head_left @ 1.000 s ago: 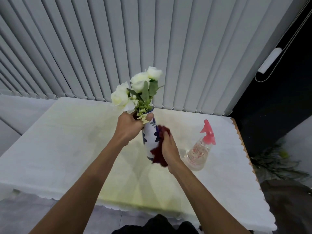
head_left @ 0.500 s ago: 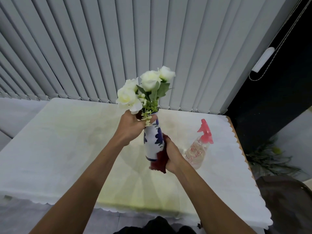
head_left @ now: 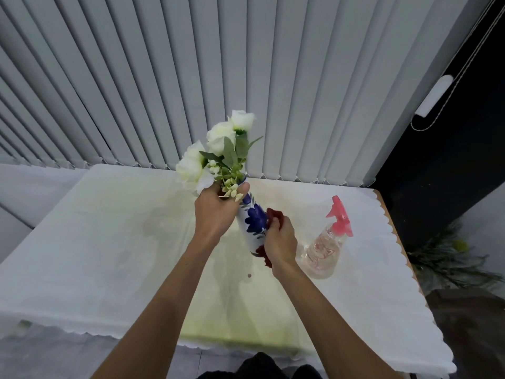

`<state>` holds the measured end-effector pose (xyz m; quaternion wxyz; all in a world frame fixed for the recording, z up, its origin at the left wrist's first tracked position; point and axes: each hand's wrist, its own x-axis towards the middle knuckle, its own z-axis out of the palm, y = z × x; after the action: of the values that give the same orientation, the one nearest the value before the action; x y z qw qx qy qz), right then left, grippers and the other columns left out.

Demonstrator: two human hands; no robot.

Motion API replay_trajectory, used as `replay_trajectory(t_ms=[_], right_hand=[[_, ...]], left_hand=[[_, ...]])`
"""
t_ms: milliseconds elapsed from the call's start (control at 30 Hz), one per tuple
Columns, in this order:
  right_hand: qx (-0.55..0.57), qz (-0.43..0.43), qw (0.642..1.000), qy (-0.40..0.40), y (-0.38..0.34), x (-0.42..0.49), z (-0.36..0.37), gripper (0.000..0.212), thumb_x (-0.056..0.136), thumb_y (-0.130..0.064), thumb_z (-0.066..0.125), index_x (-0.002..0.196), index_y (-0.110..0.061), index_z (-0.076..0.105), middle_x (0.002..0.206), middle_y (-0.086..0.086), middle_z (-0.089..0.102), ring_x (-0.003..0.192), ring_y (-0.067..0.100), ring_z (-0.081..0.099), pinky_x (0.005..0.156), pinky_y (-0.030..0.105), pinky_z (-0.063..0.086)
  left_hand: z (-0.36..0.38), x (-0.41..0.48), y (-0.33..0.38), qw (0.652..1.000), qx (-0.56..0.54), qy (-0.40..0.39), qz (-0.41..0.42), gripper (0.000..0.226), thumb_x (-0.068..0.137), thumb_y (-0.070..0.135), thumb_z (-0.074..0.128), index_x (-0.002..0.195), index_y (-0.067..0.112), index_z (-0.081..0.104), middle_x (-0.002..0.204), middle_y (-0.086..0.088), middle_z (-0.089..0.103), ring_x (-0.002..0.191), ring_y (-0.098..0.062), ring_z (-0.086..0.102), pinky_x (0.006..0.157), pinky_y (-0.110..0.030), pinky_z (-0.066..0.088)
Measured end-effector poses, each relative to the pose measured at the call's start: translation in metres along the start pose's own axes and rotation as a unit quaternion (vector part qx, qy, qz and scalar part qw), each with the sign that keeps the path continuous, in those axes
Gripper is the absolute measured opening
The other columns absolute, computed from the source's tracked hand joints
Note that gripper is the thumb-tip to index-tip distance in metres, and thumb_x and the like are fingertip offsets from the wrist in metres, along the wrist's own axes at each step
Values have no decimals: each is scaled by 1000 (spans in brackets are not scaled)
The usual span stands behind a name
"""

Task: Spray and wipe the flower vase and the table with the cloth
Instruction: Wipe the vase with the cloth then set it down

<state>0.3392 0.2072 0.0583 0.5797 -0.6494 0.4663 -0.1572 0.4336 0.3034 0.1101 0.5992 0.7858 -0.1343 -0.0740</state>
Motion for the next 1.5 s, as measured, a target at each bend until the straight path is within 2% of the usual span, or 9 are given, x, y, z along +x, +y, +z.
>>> replay_trajectory(t_ms=[133, 300, 467, 600, 867, 1033, 1200, 1400, 1500], right_hand=[[65, -169, 982, -59, -25, -20, 9, 36, 108, -40, 38, 138, -46, 57, 114, -32, 70, 109, -1, 69, 92, 23, 57], [97, -122, 985, -68, -9, -14, 2, 28, 109, -49, 35, 123, -55, 59, 101, -24, 75, 75, -15, 71, 56, 5, 53], [63, 13, 994, -90, -12, -8, -8, 33, 108, -43, 35, 121, -38, 65, 126, 1, 72, 112, 23, 69, 100, 43, 57], [118, -94, 985, -82, -43, -10, -4, 28, 97, -53, 40, 105, -51, 67, 99, -24, 77, 92, -2, 73, 74, 18, 56], [265, 261, 915, -157, 5, 7, -23, 46, 94, -50, 65, 118, -14, 79, 106, 14, 82, 93, 36, 74, 78, 47, 64], [306, 186, 930, -82, 7, 10, -13, 20, 100, -21, 61, 114, -15, 74, 109, 24, 77, 98, 50, 74, 78, 76, 56], [168, 102, 980, -21, 9, 3, -8, 16, 106, -34, 51, 113, -25, 63, 103, 13, 71, 63, 35, 72, 50, 38, 57], [37, -127, 990, -47, -24, -10, -9, 30, 106, -41, 44, 131, -40, 61, 115, -22, 72, 104, 7, 68, 89, 29, 57], [64, -183, 977, -91, -31, -13, -7, 36, 105, -44, 45, 139, -48, 57, 99, -45, 68, 91, -18, 67, 69, 2, 50]], left_hand=[[-2, 2, 4, 998, 28, -46, 46, 30, 73, 59, 72, 94, 38, 72, 93, 13, 77, 95, -12, 71, 88, -44, 59], [-11, 7, 8, 992, -72, -107, 14, 15, 78, 39, 81, 90, 39, 72, 95, 7, 79, 98, -22, 74, 80, -46, 64], [-13, 7, 8, 983, -99, -152, 7, 19, 78, 38, 79, 95, 32, 73, 91, 8, 80, 92, -18, 76, 67, -31, 63], [0, 1, 5, 979, -84, -184, 20, 33, 72, 37, 81, 103, 27, 74, 103, 1, 78, 96, -18, 73, 72, -35, 62], [-6, 20, 13, 975, -107, -190, 32, 17, 77, 32, 79, 93, 35, 75, 91, 11, 78, 88, -9, 73, 77, -39, 64], [9, 10, 1, 994, -91, -59, 16, 27, 82, 52, 74, 89, 26, 72, 76, 20, 75, 78, -2, 68, 65, -15, 56], [10, 12, -2, 996, -69, 38, -30, 29, 65, 65, 79, 80, 41, 69, 84, 15, 76, 86, -7, 72, 78, -38, 62], [17, 2, -4, 999, -45, -8, 17, 34, 77, 55, 72, 99, 30, 74, 95, 13, 76, 93, -8, 72, 87, -43, 60], [15, 1, 1, 998, -42, -37, 37, 39, 80, 55, 70, 107, 27, 74, 97, 9, 79, 94, -10, 73, 87, -46, 61]])
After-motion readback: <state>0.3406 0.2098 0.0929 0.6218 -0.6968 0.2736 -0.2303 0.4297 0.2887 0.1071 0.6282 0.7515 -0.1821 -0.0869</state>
